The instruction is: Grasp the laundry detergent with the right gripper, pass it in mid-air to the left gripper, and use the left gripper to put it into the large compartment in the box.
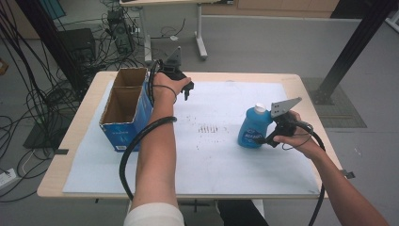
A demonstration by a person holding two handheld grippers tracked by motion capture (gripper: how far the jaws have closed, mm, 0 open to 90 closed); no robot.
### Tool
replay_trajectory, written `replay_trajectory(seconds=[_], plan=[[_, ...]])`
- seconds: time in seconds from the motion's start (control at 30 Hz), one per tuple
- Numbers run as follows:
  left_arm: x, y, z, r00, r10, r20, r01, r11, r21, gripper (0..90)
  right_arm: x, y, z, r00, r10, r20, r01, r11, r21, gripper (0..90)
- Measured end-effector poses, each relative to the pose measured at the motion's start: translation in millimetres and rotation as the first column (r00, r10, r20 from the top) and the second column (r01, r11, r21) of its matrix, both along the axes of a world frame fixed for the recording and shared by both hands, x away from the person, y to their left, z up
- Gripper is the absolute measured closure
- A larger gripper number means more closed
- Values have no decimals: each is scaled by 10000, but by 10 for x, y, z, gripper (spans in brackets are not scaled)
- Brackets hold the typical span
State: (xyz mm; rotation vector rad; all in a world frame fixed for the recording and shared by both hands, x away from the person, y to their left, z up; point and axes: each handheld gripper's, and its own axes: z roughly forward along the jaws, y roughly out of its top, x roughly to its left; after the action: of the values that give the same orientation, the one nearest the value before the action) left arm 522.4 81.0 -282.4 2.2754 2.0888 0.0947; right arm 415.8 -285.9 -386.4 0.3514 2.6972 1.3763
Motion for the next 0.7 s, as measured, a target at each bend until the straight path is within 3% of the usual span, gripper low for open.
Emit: replay_trajectory(seconds=[0.7], plan=[[-13, 3, 17, 10000, 9, 30, -8, 10000, -28, 58, -8, 19, 28, 10000, 50, 79, -50, 10000, 0, 25]])
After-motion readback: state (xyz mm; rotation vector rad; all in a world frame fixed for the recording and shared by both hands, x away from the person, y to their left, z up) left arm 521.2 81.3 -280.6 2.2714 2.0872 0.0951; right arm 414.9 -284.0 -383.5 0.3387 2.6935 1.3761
